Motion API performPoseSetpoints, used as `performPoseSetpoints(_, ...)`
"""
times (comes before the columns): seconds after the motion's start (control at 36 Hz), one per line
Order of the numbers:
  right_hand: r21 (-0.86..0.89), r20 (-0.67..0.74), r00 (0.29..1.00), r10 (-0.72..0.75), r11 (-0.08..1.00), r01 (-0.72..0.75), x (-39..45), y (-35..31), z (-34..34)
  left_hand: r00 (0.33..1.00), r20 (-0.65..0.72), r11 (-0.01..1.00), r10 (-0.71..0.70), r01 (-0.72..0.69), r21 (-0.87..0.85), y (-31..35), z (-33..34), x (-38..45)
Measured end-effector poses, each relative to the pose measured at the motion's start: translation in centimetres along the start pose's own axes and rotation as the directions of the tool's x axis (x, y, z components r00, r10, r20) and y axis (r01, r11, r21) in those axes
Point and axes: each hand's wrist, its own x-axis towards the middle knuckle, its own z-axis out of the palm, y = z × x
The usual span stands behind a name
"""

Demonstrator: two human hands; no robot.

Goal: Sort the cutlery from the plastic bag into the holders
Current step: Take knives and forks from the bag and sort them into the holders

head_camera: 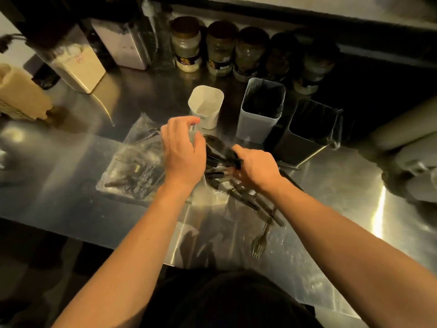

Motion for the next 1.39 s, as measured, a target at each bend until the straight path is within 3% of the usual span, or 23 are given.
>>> performPoseSetpoints(0.17,0.117,-0.098,0.99,0.097,0.989,-0.085,-2.5,2.5,-1.2,0.999,-0.041,0.99,-0.013,0.008,-0.139,3.2,0.9,-0.1)
performPoseSetpoints(0.28,0.319,-0.12,0.979,0.165,0.94,-0.12,-3.9,4.2,-2.6,0.993,-0.013,0.963,-0.114,0.108,-0.246,4.8,1.6,-0.3)
performPoseSetpoints(0.39,0.677,0.011,0.981,0.195,0.721,-0.151,-5.0,5.4,-4.5,0.948,0.151,0.875,-0.281,0.318,-0.366,6.9,2.5,-0.1)
performPoseSetpoints(0.56,0.909,0.05,0.981,0.185,0.398,-0.122,-5.9,5.9,-7.0,0.786,0.547,0.659,-0.287,0.576,-0.483,10.2,4.6,0.7)
performPoseSetpoints(0.67,0.957,0.146,0.983,0.109,0.235,-0.168,-5.8,6.3,-7.3,0.724,0.657,0.618,-0.211,0.619,-0.484,11.6,5.3,1.0)
performPoseSetpoints(0.83,0.977,0.212,0.976,-0.041,-0.016,-0.213,-6.5,6.5,-7.3,0.621,0.769,0.714,-0.152,0.607,-0.349,12.0,5.1,1.8)
performPoseSetpoints(0.94,0.968,0.226,0.968,-0.113,-0.081,-0.236,-6.6,6.3,-6.9,0.645,0.753,0.736,-0.127,0.57,-0.364,11.8,5.2,2.3)
performPoseSetpoints(1.11,0.945,0.243,0.969,-0.047,-0.216,-0.247,-6.0,5.4,-5.8,0.767,0.612,0.785,-0.192,0.494,-0.373,12.1,5.9,2.7)
performPoseSetpoints(1.17,0.954,0.238,0.97,-0.042,-0.177,-0.241,-6.0,5.3,-5.8,0.812,0.547,0.788,-0.204,0.468,-0.4,12.1,6.0,3.1)
performPoseSetpoints(1.28,0.976,0.216,0.976,-0.03,-0.019,-0.217,-6.5,5.0,-6.0,0.853,0.44,0.603,-0.28,0.513,-0.61,12.4,5.0,4.7)
performPoseSetpoints(1.39,0.977,0.213,0.977,0.008,-0.02,-0.213,-6.7,4.4,-6.6,0.906,0.313,0.464,-0.285,0.416,-0.782,12.9,4.1,5.6)
